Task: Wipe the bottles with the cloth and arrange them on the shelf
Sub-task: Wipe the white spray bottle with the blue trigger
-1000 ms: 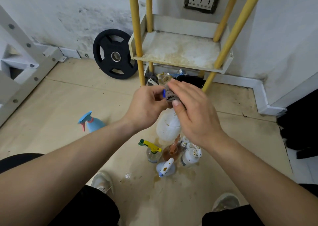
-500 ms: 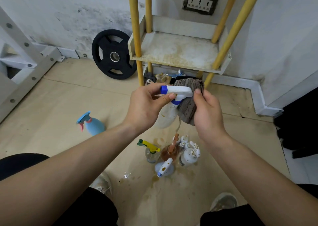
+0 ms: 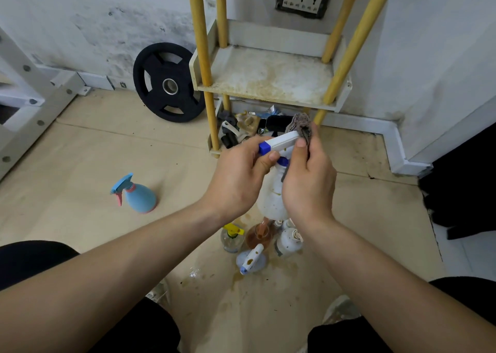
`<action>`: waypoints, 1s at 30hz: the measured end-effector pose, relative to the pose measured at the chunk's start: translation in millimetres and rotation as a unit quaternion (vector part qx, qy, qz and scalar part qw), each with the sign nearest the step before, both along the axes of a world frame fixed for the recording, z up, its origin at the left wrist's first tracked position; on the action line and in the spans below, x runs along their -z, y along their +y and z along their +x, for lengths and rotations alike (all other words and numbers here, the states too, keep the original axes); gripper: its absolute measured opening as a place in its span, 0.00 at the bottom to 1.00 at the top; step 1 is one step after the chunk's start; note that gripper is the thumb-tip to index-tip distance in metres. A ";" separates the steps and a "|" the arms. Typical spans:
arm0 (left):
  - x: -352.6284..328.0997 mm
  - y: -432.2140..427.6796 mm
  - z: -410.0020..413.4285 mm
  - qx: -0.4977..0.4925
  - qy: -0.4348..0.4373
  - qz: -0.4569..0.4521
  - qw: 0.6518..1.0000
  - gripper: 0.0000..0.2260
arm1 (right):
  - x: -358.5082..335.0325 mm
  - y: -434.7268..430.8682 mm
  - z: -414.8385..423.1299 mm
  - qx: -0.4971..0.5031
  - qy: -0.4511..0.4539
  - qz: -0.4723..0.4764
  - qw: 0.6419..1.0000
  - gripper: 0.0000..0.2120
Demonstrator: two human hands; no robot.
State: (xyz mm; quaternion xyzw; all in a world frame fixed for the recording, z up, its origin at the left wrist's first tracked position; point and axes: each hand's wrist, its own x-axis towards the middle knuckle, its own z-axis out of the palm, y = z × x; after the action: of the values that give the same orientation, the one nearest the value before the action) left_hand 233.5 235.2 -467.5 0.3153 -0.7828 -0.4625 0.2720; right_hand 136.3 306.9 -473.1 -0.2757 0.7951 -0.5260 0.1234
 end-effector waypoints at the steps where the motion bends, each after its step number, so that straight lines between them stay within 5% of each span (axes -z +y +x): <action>1: -1.0 -0.1 -0.7 0.000 0.000 0.008 1.000 0.17 | 0.3 0.0 1.5 -0.002 0.004 -0.001 1.000 0.28; 18: 0.6 -10.5 -7.7 -0.051 0.051 0.158 0.985 0.11 | 4.8 10.8 32.8 -0.088 0.068 -0.006 0.994 0.22; 30: -5.1 -17.7 -2.8 -0.051 0.045 0.091 0.994 0.11 | 9.7 13.9 23.7 -0.091 0.140 0.016 0.986 0.24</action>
State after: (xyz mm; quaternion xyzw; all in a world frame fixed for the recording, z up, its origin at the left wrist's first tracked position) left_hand 230.6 217.4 -462.4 0.3567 -0.7073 -0.5312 0.3006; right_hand 159.9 320.8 -482.8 -0.4156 0.7845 -0.4561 0.0620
